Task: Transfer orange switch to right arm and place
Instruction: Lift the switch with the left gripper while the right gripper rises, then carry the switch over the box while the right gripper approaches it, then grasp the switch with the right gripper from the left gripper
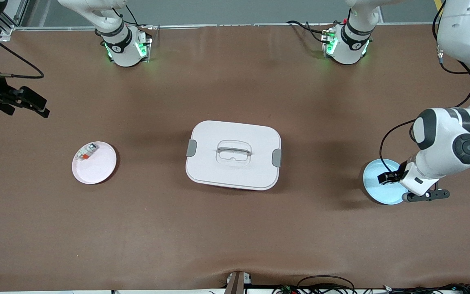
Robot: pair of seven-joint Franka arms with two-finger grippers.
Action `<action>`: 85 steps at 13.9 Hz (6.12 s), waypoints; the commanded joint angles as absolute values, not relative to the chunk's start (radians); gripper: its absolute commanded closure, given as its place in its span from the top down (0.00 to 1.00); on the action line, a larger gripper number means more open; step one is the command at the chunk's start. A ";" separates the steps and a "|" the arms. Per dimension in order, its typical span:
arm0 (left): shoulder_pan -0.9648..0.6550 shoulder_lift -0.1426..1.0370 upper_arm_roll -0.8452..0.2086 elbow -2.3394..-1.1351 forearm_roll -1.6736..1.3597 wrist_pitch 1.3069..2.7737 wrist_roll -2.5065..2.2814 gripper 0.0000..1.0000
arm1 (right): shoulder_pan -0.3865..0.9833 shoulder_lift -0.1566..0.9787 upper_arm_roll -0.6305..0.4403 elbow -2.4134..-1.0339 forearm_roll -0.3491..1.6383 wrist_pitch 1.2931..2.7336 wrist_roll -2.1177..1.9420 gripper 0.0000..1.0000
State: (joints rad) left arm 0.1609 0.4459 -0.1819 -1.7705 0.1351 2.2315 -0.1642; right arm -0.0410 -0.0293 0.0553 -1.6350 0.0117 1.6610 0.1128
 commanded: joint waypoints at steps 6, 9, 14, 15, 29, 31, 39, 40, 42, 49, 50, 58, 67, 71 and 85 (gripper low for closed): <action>0.163 0.394 -0.340 -1.703 0.137 2.085 -0.363 0.00 | -0.040 0.032 0.066 -1.569 -0.014 1.706 0.124 1.00; 0.158 0.400 -0.405 -1.671 0.135 2.085 -0.445 0.00 | -0.034 0.043 0.067 -1.568 -0.012 1.715 0.126 1.00; 0.153 0.402 -0.492 -1.634 0.085 2.083 -0.575 0.00 | 0.020 0.058 0.069 -1.566 -0.012 1.747 0.126 1.00; 0.146 0.402 -0.492 -1.625 0.072 2.083 -0.593 0.00 | 0.023 0.058 0.069 -1.566 0.006 1.746 0.130 1.00; -0.081 0.518 -0.492 -1.490 0.043 2.088 -0.963 0.00 | 0.192 -0.050 0.072 -1.803 0.446 1.973 0.233 1.00; -0.112 0.520 -0.492 -1.462 0.041 2.088 -1.049 0.00 | 0.231 -0.092 0.072 -1.920 0.523 2.109 0.235 1.00; -0.222 0.515 -0.495 -1.374 -0.211 2.088 -1.356 0.00 | 0.373 -0.092 0.072 -2.031 0.739 2.368 0.410 1.00; -0.230 0.514 -0.497 -1.373 -0.259 2.088 -1.389 0.00 | 0.377 -0.091 0.072 -2.036 0.765 2.375 0.410 1.00; -0.238 0.514 -0.499 -1.355 -0.326 2.088 -1.455 0.00 | 0.394 -0.091 0.072 -2.045 0.793 2.417 0.408 1.00; -0.308 0.514 -0.499 -1.318 -0.348 2.097 -1.641 0.00 | 0.443 -0.071 0.071 -2.042 0.838 2.464 0.448 1.00; -0.308 0.514 -0.499 -1.318 -0.362 2.100 -1.658 0.00 | 0.454 -0.071 0.071 -2.042 0.838 2.464 0.448 1.00; -0.324 0.514 -0.499 -1.318 -0.371 2.137 -1.709 0.00 | 0.554 -0.015 0.072 -2.034 0.839 2.562 0.454 1.00; -0.330 0.512 -0.499 -1.318 -0.371 2.137 -1.709 0.00 | 0.595 0.067 0.072 -1.951 0.839 2.597 0.489 1.00; -0.330 0.512 -0.499 -1.318 -0.371 2.138 -1.707 0.00 | 0.609 0.089 0.071 -1.951 0.839 2.619 0.488 1.00; -0.331 0.512 -0.499 -1.318 -0.371 2.138 -1.707 0.00 | 0.600 0.094 0.069 -1.953 0.838 2.606 0.480 0.23</action>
State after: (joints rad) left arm -0.3229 0.5092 -0.4954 -1.3362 -0.3526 2.1337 -1.6945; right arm 0.5965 0.0831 0.0712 -1.9688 0.8196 2.6139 0.4810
